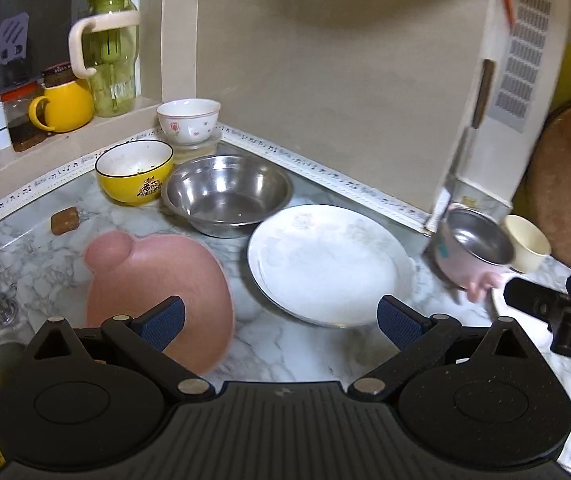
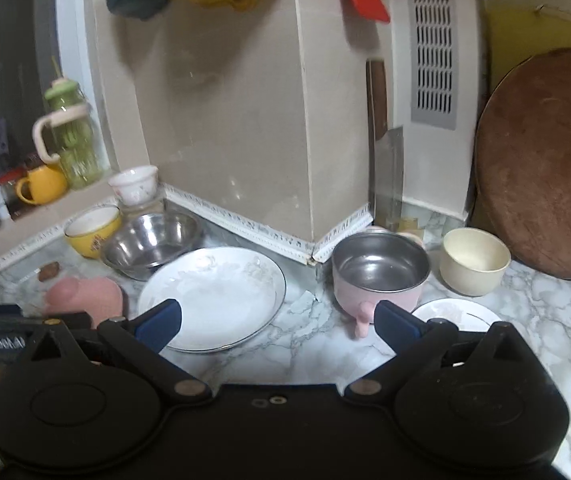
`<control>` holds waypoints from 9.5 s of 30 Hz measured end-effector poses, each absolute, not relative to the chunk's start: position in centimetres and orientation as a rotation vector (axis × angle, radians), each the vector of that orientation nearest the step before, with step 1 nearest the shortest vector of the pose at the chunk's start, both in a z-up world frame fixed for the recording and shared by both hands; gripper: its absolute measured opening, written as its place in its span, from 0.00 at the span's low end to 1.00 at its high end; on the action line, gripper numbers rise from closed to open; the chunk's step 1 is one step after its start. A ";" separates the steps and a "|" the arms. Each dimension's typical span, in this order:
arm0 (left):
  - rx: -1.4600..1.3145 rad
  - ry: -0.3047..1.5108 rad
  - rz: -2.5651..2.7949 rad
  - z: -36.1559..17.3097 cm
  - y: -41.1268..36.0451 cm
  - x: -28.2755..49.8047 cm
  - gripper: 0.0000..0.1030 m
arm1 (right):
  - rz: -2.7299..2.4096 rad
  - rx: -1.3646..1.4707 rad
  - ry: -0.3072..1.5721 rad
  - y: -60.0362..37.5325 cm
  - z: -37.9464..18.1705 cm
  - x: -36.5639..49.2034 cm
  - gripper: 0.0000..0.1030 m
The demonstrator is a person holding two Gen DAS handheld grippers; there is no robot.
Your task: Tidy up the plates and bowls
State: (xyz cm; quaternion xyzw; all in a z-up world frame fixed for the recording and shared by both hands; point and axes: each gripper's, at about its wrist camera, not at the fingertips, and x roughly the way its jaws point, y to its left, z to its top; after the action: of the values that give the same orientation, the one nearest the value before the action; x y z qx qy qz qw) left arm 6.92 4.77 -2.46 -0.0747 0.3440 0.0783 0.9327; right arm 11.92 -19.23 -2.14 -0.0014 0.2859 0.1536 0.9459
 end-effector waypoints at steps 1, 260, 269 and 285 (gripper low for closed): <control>-0.160 0.720 0.170 -2.8 5.3 8.0 1.00 | 0.317 -0.005 0.596 -19.1 -2.5 12.8 1.00; -0.260 0.988 -0.183 -8.7 -14.3 19.4 0.11 | 0.288 0.181 0.984 -38.9 -9.1 22.2 0.13; -0.289 1.011 -0.161 -8.9 -11.3 17.4 0.11 | 0.307 0.187 1.016 -36.1 -9.0 21.0 0.13; -0.386 0.976 -0.048 -7.4 -4.3 13.2 0.11 | 0.408 0.155 1.021 -29.8 -7.7 19.9 0.11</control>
State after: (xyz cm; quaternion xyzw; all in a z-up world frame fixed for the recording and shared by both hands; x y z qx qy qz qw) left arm 13.21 -4.28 -7.43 -0.1842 0.4660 -0.0231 0.8651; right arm 19.88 -29.85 -7.68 0.0737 0.4848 0.1937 0.8497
